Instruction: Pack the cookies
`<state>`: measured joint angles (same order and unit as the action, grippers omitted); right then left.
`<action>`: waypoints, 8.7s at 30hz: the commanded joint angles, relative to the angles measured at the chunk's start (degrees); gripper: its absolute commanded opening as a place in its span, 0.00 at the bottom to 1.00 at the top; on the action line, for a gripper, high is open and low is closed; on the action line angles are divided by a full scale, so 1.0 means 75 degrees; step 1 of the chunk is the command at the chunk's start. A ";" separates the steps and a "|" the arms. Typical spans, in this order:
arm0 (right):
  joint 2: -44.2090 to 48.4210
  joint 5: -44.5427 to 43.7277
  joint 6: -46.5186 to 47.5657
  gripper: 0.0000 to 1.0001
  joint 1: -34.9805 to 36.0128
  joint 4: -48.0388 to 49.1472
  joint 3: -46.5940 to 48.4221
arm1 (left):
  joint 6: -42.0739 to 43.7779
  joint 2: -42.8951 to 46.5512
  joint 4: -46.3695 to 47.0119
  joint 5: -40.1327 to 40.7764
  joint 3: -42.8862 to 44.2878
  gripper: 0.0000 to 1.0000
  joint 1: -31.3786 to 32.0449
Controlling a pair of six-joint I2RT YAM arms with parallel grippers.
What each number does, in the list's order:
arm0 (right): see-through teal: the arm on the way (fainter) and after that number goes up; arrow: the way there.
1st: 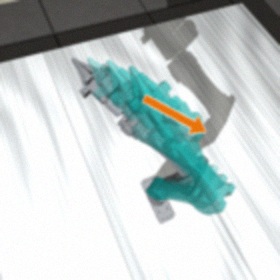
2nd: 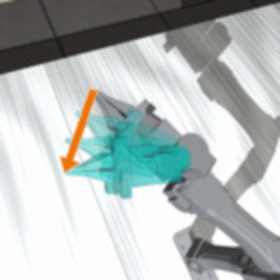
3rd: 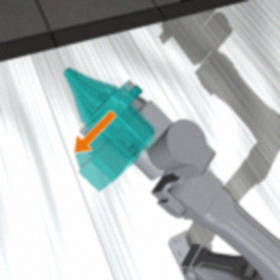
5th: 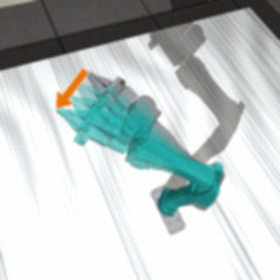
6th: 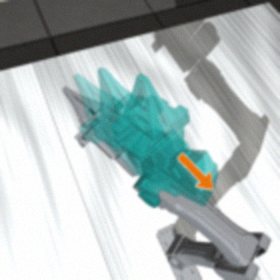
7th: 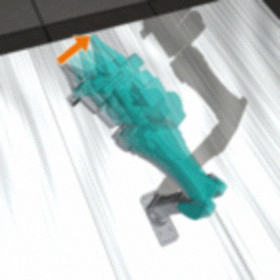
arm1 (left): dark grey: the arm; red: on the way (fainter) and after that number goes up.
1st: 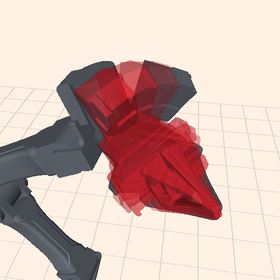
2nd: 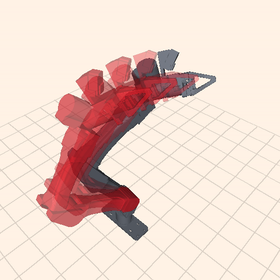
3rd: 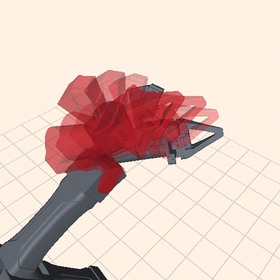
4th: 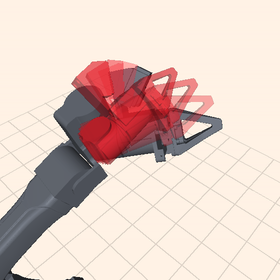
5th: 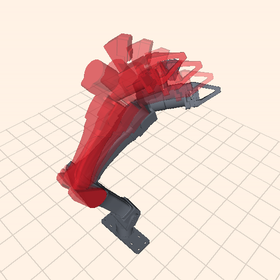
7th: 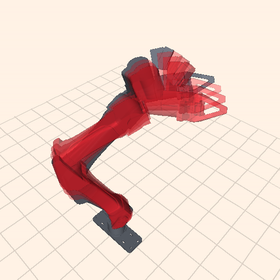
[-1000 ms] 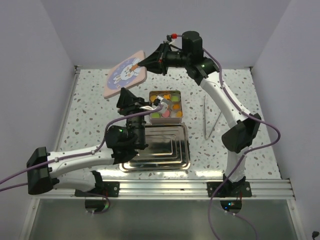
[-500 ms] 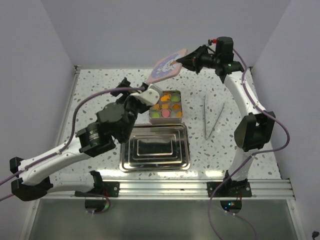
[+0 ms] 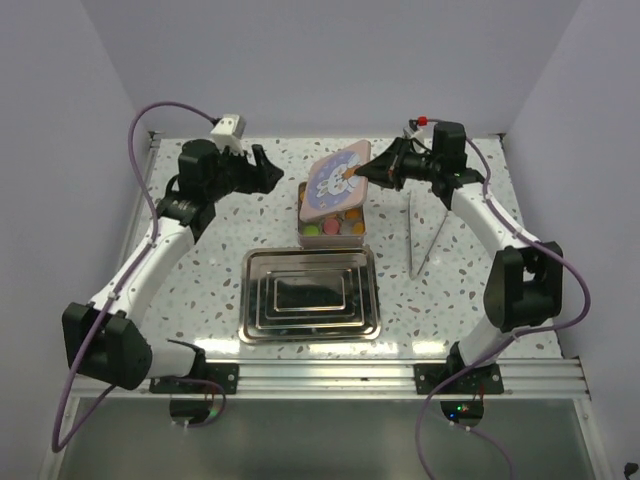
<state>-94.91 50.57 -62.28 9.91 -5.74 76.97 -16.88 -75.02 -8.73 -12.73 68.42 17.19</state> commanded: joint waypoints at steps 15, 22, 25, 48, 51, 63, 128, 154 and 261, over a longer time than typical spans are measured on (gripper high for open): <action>-0.1534 0.1344 0.1003 0.00 -0.0243 0.1808 0.0237 | -0.3772 -0.2171 0.5418 -0.4022 -0.2092 0.80 -0.0827; -0.2098 0.1531 0.0734 0.00 -0.0243 0.2358 0.0226 | -0.3538 -0.3155 0.5465 -0.4009 -0.1846 0.80 -0.0827; -0.2297 0.1590 0.0722 0.00 -0.0267 0.2522 0.0086 | -0.3538 -0.3483 0.5605 -0.4021 -0.1787 0.80 -0.0827; -0.3294 0.1602 0.2139 0.16 -0.0688 0.1166 -0.0103 | -0.3374 -0.4821 0.5559 -0.4338 -0.1025 0.79 -0.0909; -0.3294 0.1415 0.2584 0.28 -0.0747 0.0464 -0.0021 | -0.3420 -0.4856 0.5641 -0.4326 -0.1049 0.79 -0.0909; -0.3751 0.0559 0.3910 0.36 -0.0864 -0.1766 0.0823 | -0.3491 -0.4821 0.5735 -0.4303 -0.1224 0.77 -0.0909; -0.4758 -0.1012 0.6277 0.54 0.1725 -0.5000 0.3178 | -0.2308 -0.4833 0.4669 -0.4525 -0.1728 0.75 -0.0898; -0.5087 -0.1224 0.3876 0.54 0.1562 -0.3970 0.4140 | -0.2565 -0.4797 0.4692 -0.4619 -0.1904 0.79 -0.0898; -0.4666 -0.2640 0.2866 0.99 0.0858 -0.4813 0.5476 | -0.2121 -0.4564 0.2290 -0.3401 -0.1518 1.00 -0.2174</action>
<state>-136.57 32.34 -42.83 17.47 -41.89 118.63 -36.42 -111.79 14.81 -42.00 58.19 2.90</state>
